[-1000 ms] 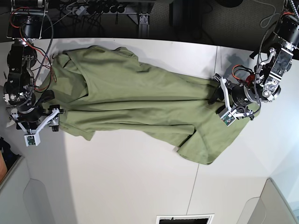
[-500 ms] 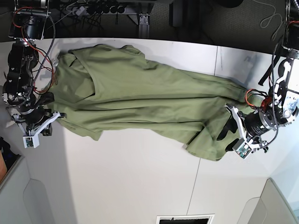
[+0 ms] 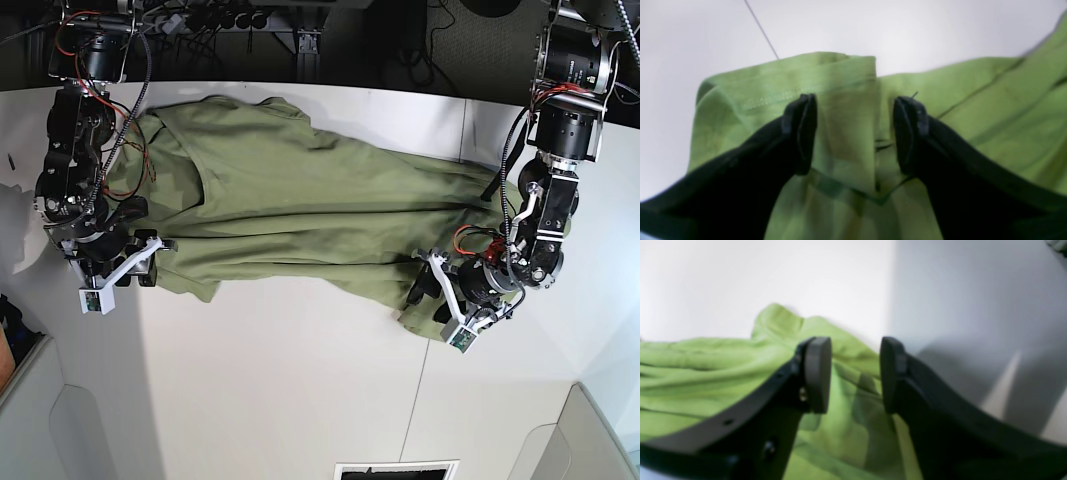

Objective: Layout the t-shirt on the table in an organized manner, then fold the t-shirt properly
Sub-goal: 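Lift the shirt with both grippers and shift it to regrip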

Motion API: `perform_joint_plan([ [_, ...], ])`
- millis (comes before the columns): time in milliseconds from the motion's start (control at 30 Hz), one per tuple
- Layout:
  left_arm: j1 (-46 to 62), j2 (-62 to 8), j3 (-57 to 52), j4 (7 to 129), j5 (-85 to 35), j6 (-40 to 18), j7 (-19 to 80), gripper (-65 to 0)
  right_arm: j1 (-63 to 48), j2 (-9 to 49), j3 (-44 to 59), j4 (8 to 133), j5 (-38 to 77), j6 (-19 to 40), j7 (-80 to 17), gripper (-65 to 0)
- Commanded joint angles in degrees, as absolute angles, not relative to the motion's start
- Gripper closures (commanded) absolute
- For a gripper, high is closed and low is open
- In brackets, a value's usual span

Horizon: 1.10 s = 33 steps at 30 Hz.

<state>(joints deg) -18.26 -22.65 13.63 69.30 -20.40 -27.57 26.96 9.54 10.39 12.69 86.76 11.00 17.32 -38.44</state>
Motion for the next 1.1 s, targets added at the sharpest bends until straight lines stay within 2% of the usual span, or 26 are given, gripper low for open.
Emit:
perform_joint_plan([
  [0,-19.9,-22.8,13.2,69.4,-19.9,-26.3,25.1,-39.0,10.7,10.7,12.9,87.7,11.5,17.3,-37.4,-24.4],
  [133,-19.9,-22.4,13.2,69.0,-16.9,-21.3,22.7,-38.8,10.7,10.7,12.9,87.7,11.3,17.3,-37.8,-24.4],
  [167,-19.9,-22.4,13.2,69.0,-16.5,-20.7,22.7,-36.8,10.7,10.7,12.9,87.7,11.3,17.3,-37.8,-24.4],
  [200,-19.9,-22.4,13.2,69.0,-16.0,-20.5,22.7,-30.9,10.7,10.7,12.9,87.7,11.3,17.3,-37.8,-24.4],
  [267,-20.0,-22.4,13.2,69.1,-15.4,-20.5,22.7,-14.7,10.8,10.7,12.9,87.7,11.4,17.3,-37.7,-24.4],
  [300,-20.4,-22.5,13.2,69.1,-15.4,-20.5,22.7,-9.3,10.8,10.7,12.9,87.7,11.4,17.3,-37.7,-24.4],
  [333,-20.8,-22.6,13.2,69.4,-15.4,-20.6,22.7,-6.6,10.8,10.7,12.9,87.7,11.4,17.3,-37.7,-24.4],
  [467,-23.8,-22.5,13.2,70.8,-16.3,-20.6,22.5,-5.5,10.7,10.7,12.9,87.7,11.3,17.3,-37.8,-24.4],
  [567,-26.5,-22.0,13.2,70.9,-19.9,-21.5,22.2,-1.3,10.6,10.7,12.9,87.7,11.2,17.3,-38.1,-24.4],
  [767,-30.7,-18.4,13.2,69.3,-19.9,-21.6,20.9,-0.6,10.8,10.8,13.0,87.7,7.9,15.4,-38.0,-24.4],
  [933,-34.7,-14.5,13.2,60.9,-18.2,-21.6,19.2,-1.4,10.8,10.8,16.0,87.7,5.7,12.1,-37.2,-24.4],
  [1000,-36.1,-13.7,13.2,56.3,-17.5,-21.6,17.3,-5.6,10.8,10.8,17.8,87.7,5.8,12.2,-37.4,-24.4],
  [1067,-37.5,-13.3,13.2,51.6,-16.9,-21.6,15.7,-17.6,10.7,10.8,18.6,87.7,5.8,12.2,-37.5,-24.4],
])
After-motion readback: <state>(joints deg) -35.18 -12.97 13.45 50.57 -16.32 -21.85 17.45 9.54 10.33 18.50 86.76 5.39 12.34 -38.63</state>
